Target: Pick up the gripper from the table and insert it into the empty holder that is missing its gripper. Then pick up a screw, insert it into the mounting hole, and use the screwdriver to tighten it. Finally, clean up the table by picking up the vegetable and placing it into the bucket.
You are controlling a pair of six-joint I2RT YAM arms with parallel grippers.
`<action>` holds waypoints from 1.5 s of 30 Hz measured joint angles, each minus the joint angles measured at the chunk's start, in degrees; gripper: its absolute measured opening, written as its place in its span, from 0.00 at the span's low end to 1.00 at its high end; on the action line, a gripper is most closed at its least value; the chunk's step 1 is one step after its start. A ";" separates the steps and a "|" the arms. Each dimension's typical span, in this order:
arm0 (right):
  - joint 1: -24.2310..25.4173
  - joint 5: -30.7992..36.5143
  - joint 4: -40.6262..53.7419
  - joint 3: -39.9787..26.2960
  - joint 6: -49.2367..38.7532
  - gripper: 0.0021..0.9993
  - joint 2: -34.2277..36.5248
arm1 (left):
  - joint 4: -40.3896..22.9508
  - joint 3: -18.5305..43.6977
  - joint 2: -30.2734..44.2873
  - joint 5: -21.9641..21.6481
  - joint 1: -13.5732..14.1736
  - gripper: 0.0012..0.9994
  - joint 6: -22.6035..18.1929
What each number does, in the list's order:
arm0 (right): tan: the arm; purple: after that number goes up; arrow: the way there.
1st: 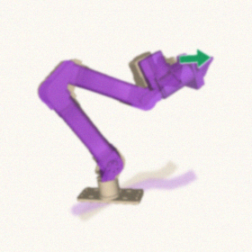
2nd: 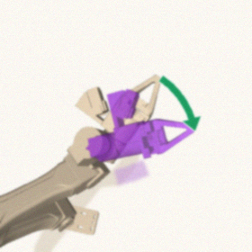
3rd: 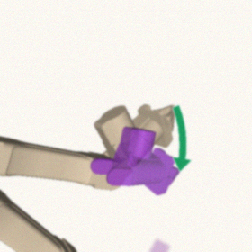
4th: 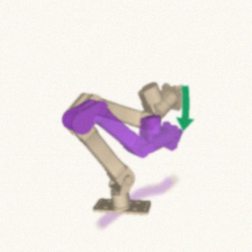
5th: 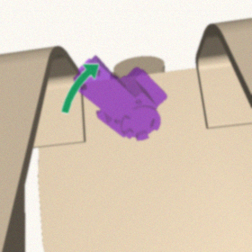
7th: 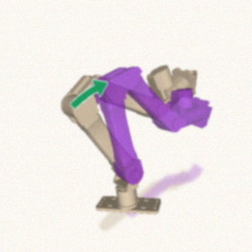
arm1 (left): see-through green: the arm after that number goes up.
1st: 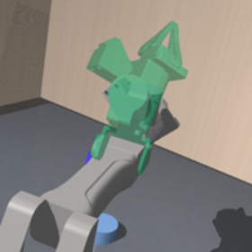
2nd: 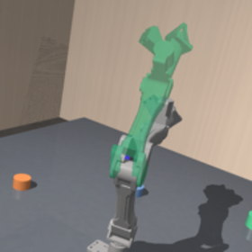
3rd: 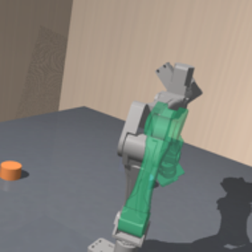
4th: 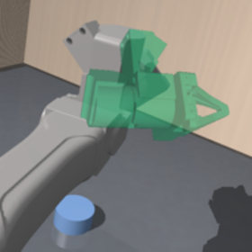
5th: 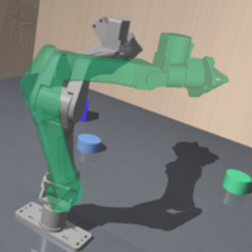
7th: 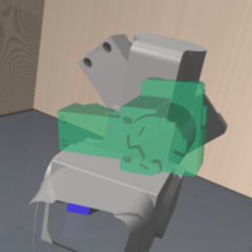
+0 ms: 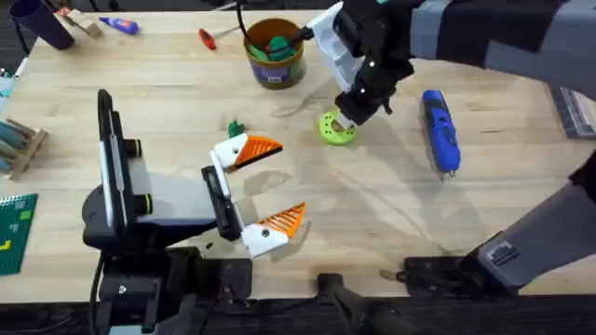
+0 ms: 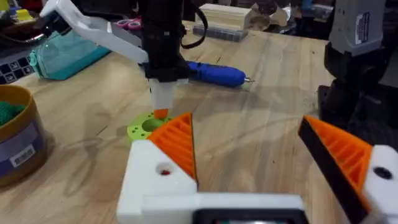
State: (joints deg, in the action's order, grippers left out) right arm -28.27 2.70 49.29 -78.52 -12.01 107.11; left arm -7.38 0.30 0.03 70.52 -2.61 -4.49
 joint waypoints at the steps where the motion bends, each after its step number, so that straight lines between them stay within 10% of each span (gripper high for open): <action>1: 0.00 0.00 0.06 0.00 0.00 0.00 0.00 | 0.00 0.00 0.00 0.00 0.00 0.99 0.00; 23: 0.00 0.02 4.37 -1.80 0.53 0.00 -1.37 | 0.00 0.00 0.02 0.00 0.00 0.99 0.00; 45: -10.62 0.02 27.39 -35.61 1.33 0.00 -6.38 | 0.00 0.00 0.02 0.00 0.00 0.99 0.00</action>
State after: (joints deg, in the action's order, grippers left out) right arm -38.90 2.72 76.68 -114.14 -10.68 100.73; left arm -7.38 0.30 0.05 70.52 -2.61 -4.49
